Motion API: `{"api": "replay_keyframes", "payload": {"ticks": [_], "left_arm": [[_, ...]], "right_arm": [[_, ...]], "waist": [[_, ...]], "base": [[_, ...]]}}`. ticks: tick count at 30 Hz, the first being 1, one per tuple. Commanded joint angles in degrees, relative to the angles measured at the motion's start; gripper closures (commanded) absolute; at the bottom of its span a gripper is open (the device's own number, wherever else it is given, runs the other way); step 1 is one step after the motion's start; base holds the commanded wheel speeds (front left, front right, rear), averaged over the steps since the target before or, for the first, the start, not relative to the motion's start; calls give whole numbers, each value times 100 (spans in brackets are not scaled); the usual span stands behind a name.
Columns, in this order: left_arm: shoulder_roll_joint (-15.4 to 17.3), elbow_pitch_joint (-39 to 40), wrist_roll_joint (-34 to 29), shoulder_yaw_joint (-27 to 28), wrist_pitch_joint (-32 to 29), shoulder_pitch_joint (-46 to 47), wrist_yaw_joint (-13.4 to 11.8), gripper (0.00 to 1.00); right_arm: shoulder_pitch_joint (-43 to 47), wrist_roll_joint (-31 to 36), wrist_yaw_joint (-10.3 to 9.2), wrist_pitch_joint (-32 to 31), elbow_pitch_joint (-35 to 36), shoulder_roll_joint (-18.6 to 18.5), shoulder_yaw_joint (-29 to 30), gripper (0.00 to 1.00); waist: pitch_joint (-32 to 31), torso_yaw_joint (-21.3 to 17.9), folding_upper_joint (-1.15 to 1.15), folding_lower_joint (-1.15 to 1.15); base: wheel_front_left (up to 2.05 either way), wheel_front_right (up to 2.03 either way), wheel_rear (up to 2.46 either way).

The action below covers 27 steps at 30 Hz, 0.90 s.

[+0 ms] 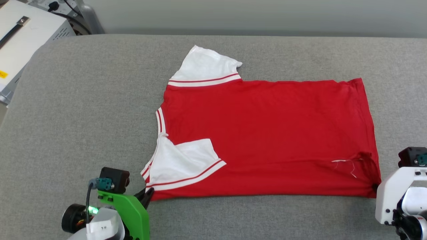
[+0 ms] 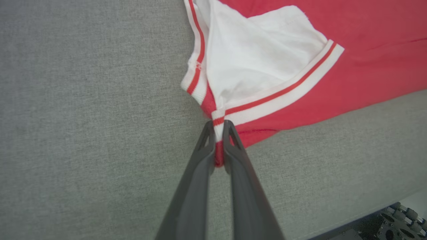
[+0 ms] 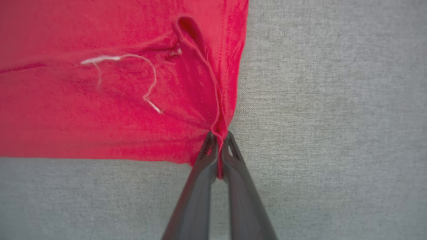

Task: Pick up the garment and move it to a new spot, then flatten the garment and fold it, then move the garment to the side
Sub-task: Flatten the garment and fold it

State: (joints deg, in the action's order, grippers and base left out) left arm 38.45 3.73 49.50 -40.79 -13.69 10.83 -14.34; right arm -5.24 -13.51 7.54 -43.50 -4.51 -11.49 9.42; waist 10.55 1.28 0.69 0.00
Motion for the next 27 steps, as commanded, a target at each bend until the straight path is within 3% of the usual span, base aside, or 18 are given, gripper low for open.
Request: {"api": "replay_keyframes", "payload": {"ticks": [1,9,15,16,17,18,22,27], "left_arm": [[83,-40,71,-29,-30,-150,-17,100],[66,-208,220,-281,-150,-580,56,100],[-121,-553,284,-391,-82,-623,221,100],[-140,-605,273,-406,-67,-609,247,93],[-156,-668,239,-419,-33,-583,266,4],[-170,-719,211,-421,3,-559,273,0],[-246,-888,110,-361,292,-461,318,0],[-374,-951,-141,-118,1110,-295,300,0]], "right_arm": [[167,-78,-5,-87,101,-67,30,100],[906,-400,-5,-720,729,-301,80,100],[1193,-474,-5,-887,768,-299,122,100],[1210,-467,-5,-887,736,-286,109,100],[1210,-474,-5,-840,709,-266,77,37],[1197,-496,-5,-799,687,-243,58,0],[1136,-580,-5,-582,649,-215,-13,0],[854,-546,-5,333,775,-255,8,0]], "waist": [[-175,-27,-69,0],[-409,-48,-69,0],[-445,-43,-69,0],[-451,-44,-69,0],[-460,-44,-69,0],[-474,-43,-69,0],[-606,-38,-69,0],[-802,-42,-69,0]], "base": [[0,0,0],[0,0,0],[0,0,0],[0,0,0],[0,0,0],[0,0,0],[0,0,0],[0,0,0]]}}
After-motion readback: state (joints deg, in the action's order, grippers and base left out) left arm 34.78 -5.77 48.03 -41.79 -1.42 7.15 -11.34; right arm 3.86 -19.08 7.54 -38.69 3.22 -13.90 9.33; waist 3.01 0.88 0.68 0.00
